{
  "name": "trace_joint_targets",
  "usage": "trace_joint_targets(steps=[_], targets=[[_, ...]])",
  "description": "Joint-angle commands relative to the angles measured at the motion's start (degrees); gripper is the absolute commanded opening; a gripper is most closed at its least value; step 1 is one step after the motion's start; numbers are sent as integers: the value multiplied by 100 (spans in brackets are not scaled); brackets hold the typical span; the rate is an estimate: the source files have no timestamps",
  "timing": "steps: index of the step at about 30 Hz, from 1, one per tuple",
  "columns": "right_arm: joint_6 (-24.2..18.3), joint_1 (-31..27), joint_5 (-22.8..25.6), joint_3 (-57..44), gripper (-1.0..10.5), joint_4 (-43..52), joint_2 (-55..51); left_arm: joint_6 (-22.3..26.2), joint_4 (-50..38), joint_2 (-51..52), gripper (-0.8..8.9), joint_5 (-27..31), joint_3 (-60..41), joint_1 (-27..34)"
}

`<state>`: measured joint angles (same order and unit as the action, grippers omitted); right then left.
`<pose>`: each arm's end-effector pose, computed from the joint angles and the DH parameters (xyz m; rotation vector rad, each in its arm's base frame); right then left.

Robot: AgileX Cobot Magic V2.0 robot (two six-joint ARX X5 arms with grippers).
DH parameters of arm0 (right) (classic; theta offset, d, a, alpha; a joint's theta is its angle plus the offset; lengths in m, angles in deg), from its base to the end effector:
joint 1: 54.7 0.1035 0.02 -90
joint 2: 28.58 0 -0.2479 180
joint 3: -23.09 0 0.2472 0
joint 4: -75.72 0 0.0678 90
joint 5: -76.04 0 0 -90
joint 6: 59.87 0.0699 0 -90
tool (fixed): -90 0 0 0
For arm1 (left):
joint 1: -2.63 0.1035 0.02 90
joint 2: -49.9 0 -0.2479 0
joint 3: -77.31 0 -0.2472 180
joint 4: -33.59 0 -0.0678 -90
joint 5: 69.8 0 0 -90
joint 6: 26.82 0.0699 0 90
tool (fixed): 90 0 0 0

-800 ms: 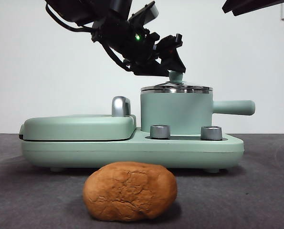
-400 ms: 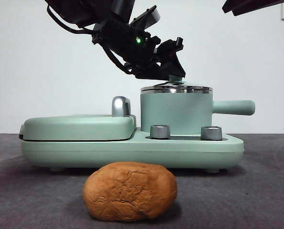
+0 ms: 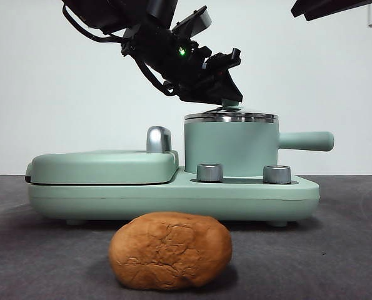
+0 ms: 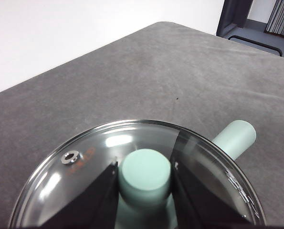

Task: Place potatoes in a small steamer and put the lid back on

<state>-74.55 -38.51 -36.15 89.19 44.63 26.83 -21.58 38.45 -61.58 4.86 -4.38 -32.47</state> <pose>0.2293 0.0941 0.3072 -0.2249 0.2752 0.7051 0.3821 -0.2912 0.2360 0.1405 0.2802 -0.8873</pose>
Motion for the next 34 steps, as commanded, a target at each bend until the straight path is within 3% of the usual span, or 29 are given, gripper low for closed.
trace_joint_targets(steps=[1,22,34], targets=[[74,35,15,90,183,66,24,315,61,-122,14,11,96,-61],[74,35,13,90,183,-68,24,286,256,763,14,42,96,-61],[74,35,-13,90,183,-177,24,245,2288,1941,15,205,74,22]])
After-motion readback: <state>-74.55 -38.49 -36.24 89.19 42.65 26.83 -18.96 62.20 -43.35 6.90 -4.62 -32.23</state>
